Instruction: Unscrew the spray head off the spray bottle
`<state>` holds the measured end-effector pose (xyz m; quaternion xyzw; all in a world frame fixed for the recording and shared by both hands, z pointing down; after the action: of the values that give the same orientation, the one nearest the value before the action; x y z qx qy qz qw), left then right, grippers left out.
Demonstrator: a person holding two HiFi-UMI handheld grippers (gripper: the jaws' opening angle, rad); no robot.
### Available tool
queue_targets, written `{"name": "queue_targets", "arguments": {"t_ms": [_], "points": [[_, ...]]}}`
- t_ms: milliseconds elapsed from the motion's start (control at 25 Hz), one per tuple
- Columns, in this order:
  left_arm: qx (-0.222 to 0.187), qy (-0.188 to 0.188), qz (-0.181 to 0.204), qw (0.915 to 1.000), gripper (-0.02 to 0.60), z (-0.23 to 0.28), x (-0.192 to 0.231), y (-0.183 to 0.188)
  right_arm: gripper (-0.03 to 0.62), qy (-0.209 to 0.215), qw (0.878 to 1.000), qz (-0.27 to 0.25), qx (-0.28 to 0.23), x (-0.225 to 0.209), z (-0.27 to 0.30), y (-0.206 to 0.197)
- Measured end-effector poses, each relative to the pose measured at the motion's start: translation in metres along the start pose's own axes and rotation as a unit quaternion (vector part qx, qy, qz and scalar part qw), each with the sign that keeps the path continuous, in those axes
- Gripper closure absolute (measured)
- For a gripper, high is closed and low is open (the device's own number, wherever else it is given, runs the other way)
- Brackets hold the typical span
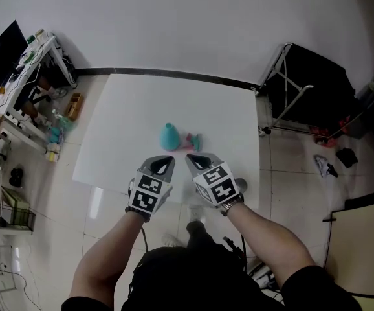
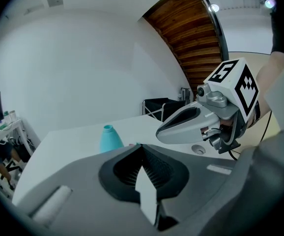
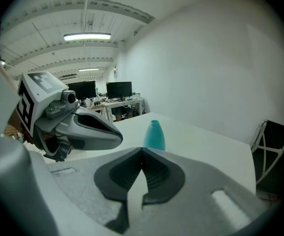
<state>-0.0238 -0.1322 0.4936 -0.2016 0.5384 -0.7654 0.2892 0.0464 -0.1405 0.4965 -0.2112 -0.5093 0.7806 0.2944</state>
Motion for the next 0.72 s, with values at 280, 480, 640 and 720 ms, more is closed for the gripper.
{"name": "queue_targets", "arguments": {"t_ms": [280,480,640,720], "points": [[-0.005,0.002,0.001,1.0,0.568,-0.011,-0.012,0.008,0.602,-0.011,1.0,0.002,-0.01,0.008,-0.013,0.001],[-0.01,0.004,0.002,0.9999,0.568,-0.02,-0.018,0.011,0.602,-0.019,1.0,0.001,-0.011,0.014,-0.021,0.004],[-0.012,0.008,0.004,0.9999,0.568,-0.025,-0.019,0.013,0.602,-0.021,1.0,-0.003,-0.013,0.018,-0.025,0.006],[-0.013,0.008,0.005,0.9999,0.568,-0.028,-0.019,0.014,0.602,-0.023,1.0,-0.001,-0.014,0.02,-0.026,0.007]]}}
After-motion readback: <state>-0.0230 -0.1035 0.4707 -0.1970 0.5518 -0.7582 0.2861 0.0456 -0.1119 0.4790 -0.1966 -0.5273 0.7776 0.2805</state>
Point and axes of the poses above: the fingertips, and each gripper's own axes: z forward along the fingers, x to its left, y out of its top, the point moved 3 cm from there along -z, backward along the fingers, and after that the axes turned 9 degrees about -x, right-handed, at the moved point
